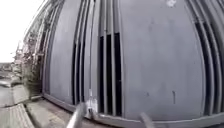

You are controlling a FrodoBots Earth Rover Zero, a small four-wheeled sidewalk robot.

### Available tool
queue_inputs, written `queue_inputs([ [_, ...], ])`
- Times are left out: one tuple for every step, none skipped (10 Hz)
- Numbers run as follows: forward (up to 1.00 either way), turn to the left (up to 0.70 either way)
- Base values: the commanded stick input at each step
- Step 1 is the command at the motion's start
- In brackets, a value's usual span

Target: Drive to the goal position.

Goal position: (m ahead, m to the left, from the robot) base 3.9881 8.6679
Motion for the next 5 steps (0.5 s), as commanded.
queue_inputs([
  [0.00, 0.70],
  [0.00, 0.70],
  [0.00, 0.70],
  [0.00, 0.70],
  [0.00, 0.70],
])
